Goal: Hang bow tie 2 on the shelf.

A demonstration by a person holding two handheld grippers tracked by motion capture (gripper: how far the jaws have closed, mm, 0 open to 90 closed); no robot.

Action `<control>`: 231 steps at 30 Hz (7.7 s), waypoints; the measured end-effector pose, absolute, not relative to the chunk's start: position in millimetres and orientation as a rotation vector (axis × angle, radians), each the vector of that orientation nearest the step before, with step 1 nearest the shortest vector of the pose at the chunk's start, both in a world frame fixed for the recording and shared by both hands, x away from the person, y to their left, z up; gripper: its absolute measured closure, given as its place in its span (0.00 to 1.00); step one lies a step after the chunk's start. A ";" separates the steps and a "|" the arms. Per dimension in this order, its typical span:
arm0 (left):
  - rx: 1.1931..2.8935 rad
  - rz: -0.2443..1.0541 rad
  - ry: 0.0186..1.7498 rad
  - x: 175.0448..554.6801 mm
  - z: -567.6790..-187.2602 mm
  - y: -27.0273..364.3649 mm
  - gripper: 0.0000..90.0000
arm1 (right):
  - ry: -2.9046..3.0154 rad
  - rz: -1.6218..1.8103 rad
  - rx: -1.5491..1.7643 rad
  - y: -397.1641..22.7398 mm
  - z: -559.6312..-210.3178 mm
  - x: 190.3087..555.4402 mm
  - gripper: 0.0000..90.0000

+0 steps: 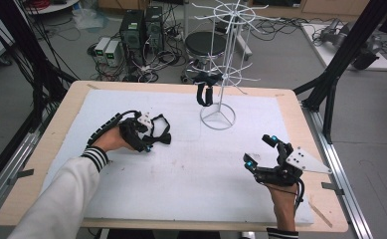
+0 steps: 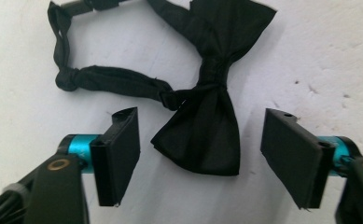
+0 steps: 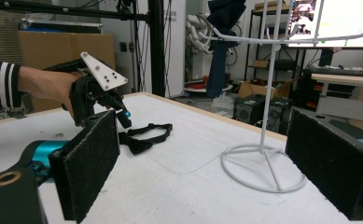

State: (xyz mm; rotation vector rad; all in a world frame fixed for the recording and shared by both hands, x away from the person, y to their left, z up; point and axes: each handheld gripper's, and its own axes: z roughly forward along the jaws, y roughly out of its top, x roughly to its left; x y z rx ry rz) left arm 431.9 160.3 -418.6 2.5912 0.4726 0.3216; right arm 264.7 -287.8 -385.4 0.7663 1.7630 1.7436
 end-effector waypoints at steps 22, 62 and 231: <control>2.617 0.231 0.452 433.8 -414.0 160.7 0.92 | 1.786 1.735 0.763 -282.4 -388.7 267.3 0.10; 2.252 0.300 0.444 404.8 -388.8 166.1 0.94 | 1.877 1.739 0.722 -267.1 -385.8 269.9 0.10; 1.512 0.532 0.503 303.7 -441.8 230.1 0.06 | 1.988 1.752 0.879 -274.2 -274.0 346.6 0.92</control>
